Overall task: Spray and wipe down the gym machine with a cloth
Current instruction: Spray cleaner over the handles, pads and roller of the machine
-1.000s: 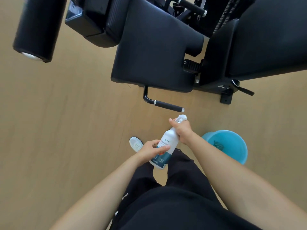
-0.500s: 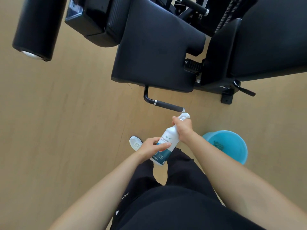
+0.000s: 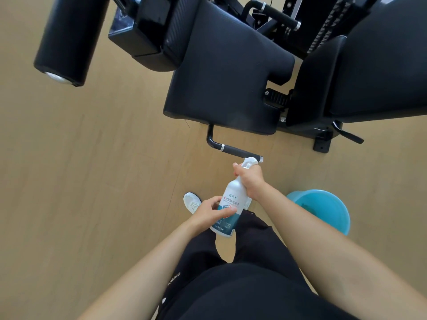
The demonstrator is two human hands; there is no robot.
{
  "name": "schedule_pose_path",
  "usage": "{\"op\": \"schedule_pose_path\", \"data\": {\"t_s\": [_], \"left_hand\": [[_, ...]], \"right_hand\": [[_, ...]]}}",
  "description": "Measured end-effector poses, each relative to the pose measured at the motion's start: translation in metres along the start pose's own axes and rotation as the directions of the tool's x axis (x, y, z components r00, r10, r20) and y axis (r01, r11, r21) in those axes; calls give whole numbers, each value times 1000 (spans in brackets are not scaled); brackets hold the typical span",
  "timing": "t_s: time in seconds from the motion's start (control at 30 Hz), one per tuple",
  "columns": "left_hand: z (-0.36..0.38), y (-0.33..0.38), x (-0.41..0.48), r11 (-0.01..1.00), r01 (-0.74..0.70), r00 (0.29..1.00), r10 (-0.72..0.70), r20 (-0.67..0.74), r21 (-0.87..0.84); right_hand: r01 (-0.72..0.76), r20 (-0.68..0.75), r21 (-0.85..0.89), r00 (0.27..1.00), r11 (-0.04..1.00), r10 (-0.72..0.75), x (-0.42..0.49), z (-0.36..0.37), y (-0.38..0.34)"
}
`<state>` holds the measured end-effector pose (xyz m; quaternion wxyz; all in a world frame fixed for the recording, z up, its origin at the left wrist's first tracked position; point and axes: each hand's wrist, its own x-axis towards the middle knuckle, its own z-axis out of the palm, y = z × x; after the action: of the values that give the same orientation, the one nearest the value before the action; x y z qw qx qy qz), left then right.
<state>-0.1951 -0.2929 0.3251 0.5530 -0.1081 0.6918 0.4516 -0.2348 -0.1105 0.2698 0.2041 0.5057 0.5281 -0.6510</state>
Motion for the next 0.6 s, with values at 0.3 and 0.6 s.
{"op": "schedule_pose_path", "data": {"t_s": [0.3, 0.6], "left_hand": [[1, 22, -16, 996, -30, 998, 24, 64, 84], [13, 53, -33, 989, -119, 992, 121, -27, 91]], "right_hand": [[-179, -67, 88, 980, 980, 185, -3, -23, -3], [27, 24, -15, 999, 1000, -26, -34, -31, -58]]}}
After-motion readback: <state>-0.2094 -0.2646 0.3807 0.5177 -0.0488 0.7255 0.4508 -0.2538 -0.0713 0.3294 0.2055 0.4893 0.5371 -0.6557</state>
